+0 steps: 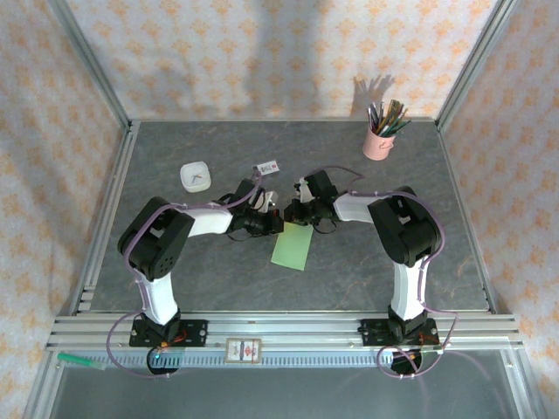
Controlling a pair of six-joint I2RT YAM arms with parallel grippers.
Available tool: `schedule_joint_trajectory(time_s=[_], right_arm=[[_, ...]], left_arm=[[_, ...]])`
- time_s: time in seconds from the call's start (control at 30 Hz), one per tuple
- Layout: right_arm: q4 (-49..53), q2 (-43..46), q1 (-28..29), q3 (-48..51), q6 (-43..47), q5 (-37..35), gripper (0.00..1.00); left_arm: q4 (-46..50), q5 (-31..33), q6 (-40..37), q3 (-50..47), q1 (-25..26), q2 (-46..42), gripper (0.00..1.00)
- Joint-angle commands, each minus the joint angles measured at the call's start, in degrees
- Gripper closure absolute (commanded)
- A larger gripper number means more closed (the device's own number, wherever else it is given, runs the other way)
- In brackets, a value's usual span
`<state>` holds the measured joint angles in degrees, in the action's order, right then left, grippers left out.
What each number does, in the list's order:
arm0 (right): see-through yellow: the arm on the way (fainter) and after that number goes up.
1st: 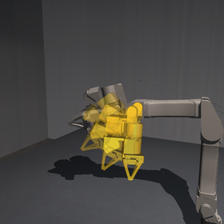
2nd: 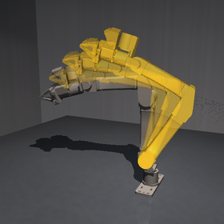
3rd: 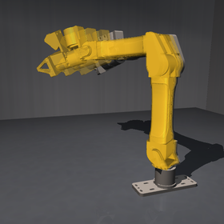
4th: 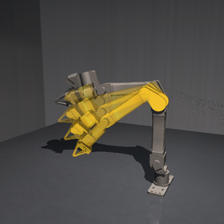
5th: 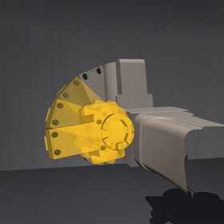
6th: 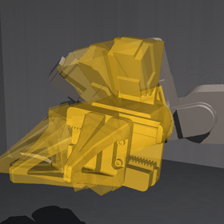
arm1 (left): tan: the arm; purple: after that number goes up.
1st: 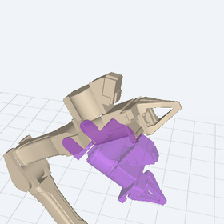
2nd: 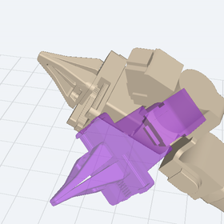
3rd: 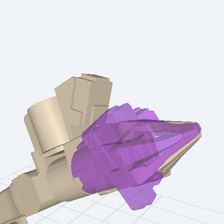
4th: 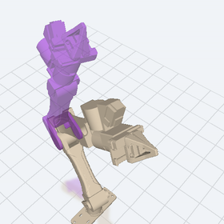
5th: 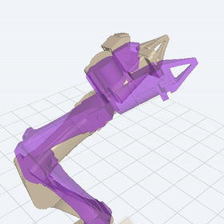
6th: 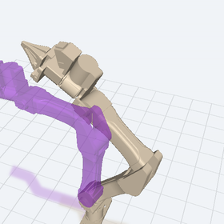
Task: Fold a paper plane with a square sheet of paper (pick it up from the middle)
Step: First fold the square sheet of paper in half at the center of the table.
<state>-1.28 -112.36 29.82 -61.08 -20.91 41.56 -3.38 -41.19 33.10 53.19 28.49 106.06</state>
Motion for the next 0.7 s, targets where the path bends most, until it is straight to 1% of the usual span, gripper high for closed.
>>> schedule_joint_trajectory(time_s=[0.0, 0.37, 0.6, 0.67], right_arm=[[4.2, -3.2, -0.1, 0.9, 1.5, -6.5, 0.92], [4.6, -3.7, -0.1, 1.0, 0.6, -7.4, 0.92], [5.1, -3.7, -0.1, 0.8, 0.5, -7.9, 0.92], [5.2, -3.8, -0.1, 0.7, 0.6, -8.1, 0.92]], left_arm=[[-0.5, -0.2, 0.2, -2.1, 0.0, 1.3, 0.96], [1.0, -0.7, -0.1, -7.0, 0.1, -1.7, 0.95], [-0.4, -1.8, 0.2, -11.7, 1.7, -4.3, 0.94], [-0.5, -2.0, 2.0, -13.0, 2.2, -4.9, 0.94]])
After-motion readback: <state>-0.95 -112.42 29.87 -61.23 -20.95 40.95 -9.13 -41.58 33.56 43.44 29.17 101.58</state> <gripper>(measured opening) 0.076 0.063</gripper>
